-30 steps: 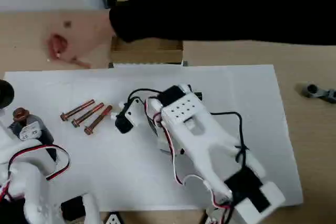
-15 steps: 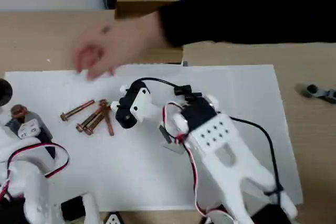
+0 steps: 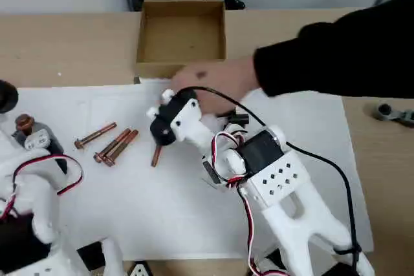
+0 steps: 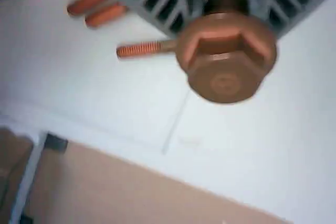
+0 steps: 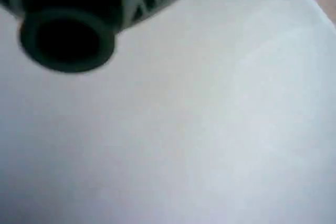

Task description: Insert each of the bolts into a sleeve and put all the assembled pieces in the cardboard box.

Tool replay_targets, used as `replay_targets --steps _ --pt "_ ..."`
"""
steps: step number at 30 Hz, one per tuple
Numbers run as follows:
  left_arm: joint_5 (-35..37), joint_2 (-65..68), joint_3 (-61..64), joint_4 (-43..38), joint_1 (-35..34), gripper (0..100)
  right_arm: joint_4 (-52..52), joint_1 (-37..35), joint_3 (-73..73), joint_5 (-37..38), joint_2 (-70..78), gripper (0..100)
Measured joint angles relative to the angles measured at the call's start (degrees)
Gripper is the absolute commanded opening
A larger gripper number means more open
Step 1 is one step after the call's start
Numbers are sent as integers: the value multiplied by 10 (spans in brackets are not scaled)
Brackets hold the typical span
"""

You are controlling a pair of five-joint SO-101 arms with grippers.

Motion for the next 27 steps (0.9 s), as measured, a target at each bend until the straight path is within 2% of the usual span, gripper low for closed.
replay_targets --steps 9,18,23,27 --pt "0 0 4 -19 -1 5 -11 0 0 -18 0 15" --pt "0 0 46 -110 0 5 -191 0 -28 -113 0 15" --pt "1 0 93 -205 61 5 -270 0 -27 -194 -9 16" --pt "1 0 135 -293 133 5 -333 0 10 -215 -72 16"
